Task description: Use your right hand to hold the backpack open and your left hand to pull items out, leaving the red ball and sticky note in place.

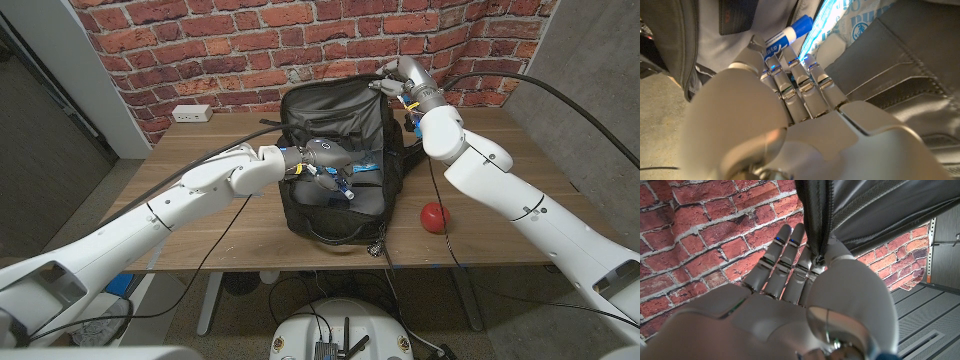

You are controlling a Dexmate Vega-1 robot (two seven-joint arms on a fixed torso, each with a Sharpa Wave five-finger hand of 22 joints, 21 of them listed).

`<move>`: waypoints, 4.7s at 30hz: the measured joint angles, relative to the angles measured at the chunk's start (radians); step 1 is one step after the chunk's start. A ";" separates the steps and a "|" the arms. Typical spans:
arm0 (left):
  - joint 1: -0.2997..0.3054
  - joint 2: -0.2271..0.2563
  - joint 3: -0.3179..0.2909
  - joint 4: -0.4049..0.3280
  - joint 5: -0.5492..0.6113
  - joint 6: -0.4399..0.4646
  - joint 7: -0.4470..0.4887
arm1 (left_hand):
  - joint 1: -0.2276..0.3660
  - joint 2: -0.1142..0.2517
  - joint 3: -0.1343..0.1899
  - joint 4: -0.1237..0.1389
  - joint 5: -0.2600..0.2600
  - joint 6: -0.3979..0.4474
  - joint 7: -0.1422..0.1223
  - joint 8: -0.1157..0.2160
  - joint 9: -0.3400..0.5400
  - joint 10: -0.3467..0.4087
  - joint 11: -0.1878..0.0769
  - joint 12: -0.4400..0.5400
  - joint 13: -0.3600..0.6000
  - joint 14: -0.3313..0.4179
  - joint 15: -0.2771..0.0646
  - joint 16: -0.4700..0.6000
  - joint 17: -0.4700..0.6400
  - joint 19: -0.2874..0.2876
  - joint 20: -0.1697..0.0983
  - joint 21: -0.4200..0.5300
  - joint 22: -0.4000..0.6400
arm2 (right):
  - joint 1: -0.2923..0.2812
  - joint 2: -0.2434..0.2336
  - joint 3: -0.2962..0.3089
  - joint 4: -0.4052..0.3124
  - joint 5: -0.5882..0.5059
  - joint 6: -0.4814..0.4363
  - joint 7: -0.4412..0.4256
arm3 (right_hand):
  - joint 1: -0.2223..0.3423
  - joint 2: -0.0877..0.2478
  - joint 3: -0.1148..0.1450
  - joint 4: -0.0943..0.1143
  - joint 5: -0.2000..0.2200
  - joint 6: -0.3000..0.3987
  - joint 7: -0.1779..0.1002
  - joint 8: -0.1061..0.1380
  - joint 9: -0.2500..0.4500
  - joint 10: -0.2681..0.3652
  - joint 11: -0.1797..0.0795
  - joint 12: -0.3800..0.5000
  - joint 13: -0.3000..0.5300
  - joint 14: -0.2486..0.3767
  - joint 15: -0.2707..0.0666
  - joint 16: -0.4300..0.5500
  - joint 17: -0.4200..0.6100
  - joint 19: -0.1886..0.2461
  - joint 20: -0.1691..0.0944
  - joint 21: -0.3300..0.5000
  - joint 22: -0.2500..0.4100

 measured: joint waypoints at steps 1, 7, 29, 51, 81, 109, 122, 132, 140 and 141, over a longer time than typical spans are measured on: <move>0.005 0.003 -0.005 -0.007 -0.004 0.009 0.000 | 0.000 0.000 0.000 0.000 0.000 0.000 0.000 0.000 0.000 0.000 0.000 0.000 0.000 0.003 -0.003 0.000 0.000 0.000 0.000 0.000 0.000 | -0.001 0.001 0.000 0.000 0.000 0.001 -0.001 | 0.000 0.000 0.000 0.000 0.000 0.001 -0.001 0.000 0.000 0.000 0.000 0.000 0.000 0.000 0.000 0.000 0.002 0.000 0.000 0.000 0.000; 0.030 0.016 -0.026 -0.042 -0.016 0.034 -0.002 | -0.001 0.001 0.000 0.000 -0.001 0.004 -0.003 0.000 0.000 0.003 0.002 0.000 0.000 0.003 -0.004 0.000 0.000 0.000 0.000 0.000 0.000 | -0.005 0.004 0.002 0.002 0.000 0.006 -0.005 | 0.000 0.000 0.002 0.002 0.000 0.002 -0.002 0.000 0.000 0.000 0.000 0.000 0.000 0.000 0.000 0.000 0.003 0.000 0.000 0.000 0.000; 0.126 0.075 -0.118 -0.151 -0.090 0.116 0.000 | -0.001 0.001 0.000 0.000 0.000 0.006 -0.001 -0.008 0.001 0.006 0.002 -0.004 0.000 0.010 -0.007 0.000 0.000 0.000 0.000 0.000 -0.003 | -0.011 0.011 0.004 0.001 0.002 0.005 -0.012 | 0.000 0.000 0.002 0.002 0.003 0.003 0.000 -0.002 0.001 0.000 0.000 0.000 0.000 0.000 0.000 -0.002 0.003 -0.005 0.006 0.008 0.000; 0.232 0.162 -0.238 -0.252 -0.196 0.219 0.019 | -0.001 0.001 0.000 0.000 -0.001 0.009 -0.001 -0.006 0.001 0.012 0.001 -0.016 0.000 0.016 -0.012 -0.001 0.000 0.000 0.000 0.000 0.000 | -0.004 0.018 -0.006 0.000 0.003 -0.006 -0.011 | 0.001 0.000 0.001 0.000 0.003 0.005 -0.001 -0.010 0.000 0.000 0.000 -0.007 0.005 0.000 0.000 -0.008 0.007 -0.005 0.006 0.008 0.000; 0.447 0.297 -0.448 -0.373 -0.290 0.428 0.117 | -0.001 0.001 0.000 0.000 0.000 0.007 0.000 -0.016 0.005 0.010 0.000 -0.013 0.000 0.015 -0.012 -0.002 0.000 0.000 0.000 0.000 0.000 | 0.028 0.044 -0.025 0.040 0.009 0.005 -0.005 | 0.003 0.004 0.002 0.002 0.000 0.003 0.000 -0.011 0.001 0.000 0.000 -0.007 0.004 0.000 0.000 -0.008 0.012 -0.007 0.004 0.015 0.000; 0.633 0.309 -0.676 -0.345 -0.371 0.458 0.179 | -0.001 0.001 0.000 0.000 -0.002 0.010 -0.003 -0.016 0.005 0.007 -0.003 -0.021 0.000 0.015 -0.012 -0.006 0.000 0.002 0.002 0.000 0.000 | 0.045 0.054 -0.034 0.062 0.014 -0.018 -0.010 | 0.000 0.006 -0.002 0.003 0.003 0.005 -0.001 -0.013 0.001 0.000 0.000 -0.007 0.004 0.000 0.000 -0.015 0.017 -0.008 0.005 0.015 0.000; 0.671 0.264 -0.726 -0.298 -0.405 0.429 0.201 | -0.001 0.001 0.000 0.000 0.000 0.008 -0.002 -0.017 0.005 0.007 -0.003 -0.019 0.000 0.015 -0.012 -0.009 0.000 0.004 0.004 0.000 0.000 | 0.038 0.046 -0.037 0.027 0.002 -0.050 -0.016 | -0.003 0.002 -0.002 0.003 0.003 0.005 -0.001 -0.017 0.001 0.000 0.000 -0.011 0.005 0.000 0.000 -0.015 0.017 -0.015 0.007 0.023 0.000; 0.687 0.244 -0.746 -0.271 -0.419 0.422 0.215 | -0.001 0.001 0.000 0.000 0.000 0.006 0.000 -0.020 0.005 0.005 -0.005 -0.019 0.000 0.015 -0.012 -0.009 0.000 0.004 0.004 0.000 0.000 | 0.019 0.035 -0.037 -0.024 -0.014 -0.078 -0.025 | -0.003 0.002 -0.002 0.003 0.003 0.005 0.002 -0.018 0.006 0.000 0.000 -0.012 0.006 0.000 0.000 -0.015 0.021 -0.016 0.005 0.023 0.000; 0.695 0.242 -0.756 -0.250 -0.420 0.428 0.218 | -0.001 0.001 0.000 0.000 0.000 0.003 0.000 -0.024 0.005 0.003 -0.003 -0.020 0.000 0.015 -0.012 -0.009 0.004 0.004 0.004 0.000 0.000 | -0.005 0.029 -0.041 -0.076 -0.034 -0.109 -0.039 | -0.003 0.002 -0.002 0.003 0.001 0.005 0.002 -0.017 0.006 0.002 -0.002 -0.014 0.009 0.000 0.000 -0.023 0.021 -0.016 0.005 0.023 -0.002; 0.696 0.242 -0.757 -0.246 -0.420 0.428 0.218 | -0.001 0.001 0.000 0.000 -0.001 0.003 0.000 -0.024 0.005 0.003 -0.003 -0.020 0.000 0.015 -0.012 -0.009 0.005 0.004 0.004 0.000 0.000 | -0.006 0.029 -0.042 -0.079 -0.035 -0.111 -0.041 | -0.003 0.002 -0.003 0.003 0.001 0.005 0.002 -0.017 0.006 0.002 -0.002 -0.014 0.009 0.000 0.000 -0.023 0.021 -0.016 0.005 0.023 -0.002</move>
